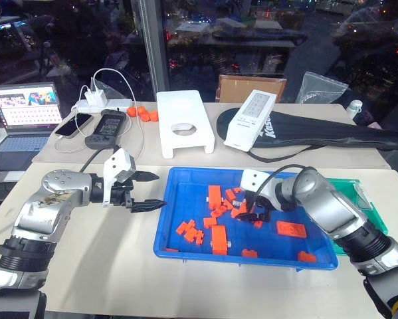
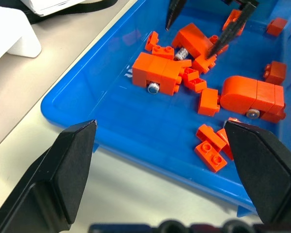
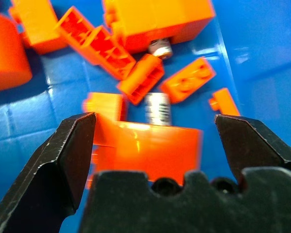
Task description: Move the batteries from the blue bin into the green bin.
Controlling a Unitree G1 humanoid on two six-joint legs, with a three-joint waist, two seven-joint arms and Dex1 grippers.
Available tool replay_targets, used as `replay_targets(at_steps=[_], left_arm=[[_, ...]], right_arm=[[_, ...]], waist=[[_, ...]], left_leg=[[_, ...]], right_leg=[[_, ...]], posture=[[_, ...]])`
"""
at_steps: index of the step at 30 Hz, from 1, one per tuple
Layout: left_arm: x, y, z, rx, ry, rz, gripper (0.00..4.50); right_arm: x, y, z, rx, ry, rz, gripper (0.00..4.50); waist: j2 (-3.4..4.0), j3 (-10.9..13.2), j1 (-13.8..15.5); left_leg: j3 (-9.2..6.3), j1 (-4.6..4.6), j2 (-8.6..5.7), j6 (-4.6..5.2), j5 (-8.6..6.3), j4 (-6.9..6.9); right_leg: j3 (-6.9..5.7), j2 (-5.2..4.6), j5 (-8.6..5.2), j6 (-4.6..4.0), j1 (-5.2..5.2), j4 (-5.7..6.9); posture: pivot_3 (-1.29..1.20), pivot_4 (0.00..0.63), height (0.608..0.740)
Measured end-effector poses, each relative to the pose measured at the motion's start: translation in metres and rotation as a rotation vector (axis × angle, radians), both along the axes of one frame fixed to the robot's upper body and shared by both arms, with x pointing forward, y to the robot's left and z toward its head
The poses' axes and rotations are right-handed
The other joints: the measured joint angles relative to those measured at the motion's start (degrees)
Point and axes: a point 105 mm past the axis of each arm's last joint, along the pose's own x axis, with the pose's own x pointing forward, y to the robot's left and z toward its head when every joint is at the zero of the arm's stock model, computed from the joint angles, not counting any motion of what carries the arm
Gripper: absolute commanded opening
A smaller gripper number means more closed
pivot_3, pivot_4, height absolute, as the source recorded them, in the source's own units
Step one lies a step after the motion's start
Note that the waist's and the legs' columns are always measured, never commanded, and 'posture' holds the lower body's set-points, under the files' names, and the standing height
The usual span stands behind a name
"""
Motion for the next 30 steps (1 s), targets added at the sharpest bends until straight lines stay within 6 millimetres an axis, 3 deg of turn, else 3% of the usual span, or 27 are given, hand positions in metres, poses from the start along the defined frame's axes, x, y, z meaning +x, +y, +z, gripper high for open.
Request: replay_targets(at_steps=[10,19,30], left_arm=[[0.000,0.000,0.000,0.002,-0.001,0.003,4.50],[0.000,0.000,0.000,0.003,0.002,0.004,4.50],[0.001,-0.001,0.001,0.003,0.011,0.003,4.50]], right_arm=[[-0.004,-0.004,-0.004,0.009,0.050,-0.036,4.49],[-0.003,-0.015,0.019,0.028,-0.010,-0.074,4.49],[-0.016,-0.025,0.004,0.003,0.066,-0.111,4.49]], waist=[[0.00,0.00,-0.03],[0.00,0.00,-0.03],[0.00,0.00,-0.06]], left_leg=[[0.00,0.01,0.00,0.00,0.00,0.00],[0.00,0.01,0.00,0.00,0.00,0.00],[-0.01,0.01,0.00,0.00,0.00,0.00]], right_leg=[[0.00,0.00,0.00,-0.01,0.00,0.02],[0.00,0.00,0.00,0.00,0.00,0.01],[0.00,0.00,-0.01,0.01,0.00,0.02]], posture=[[0.00,0.150,0.722],[0.00,0.150,0.722],[0.00,0.150,0.722]])
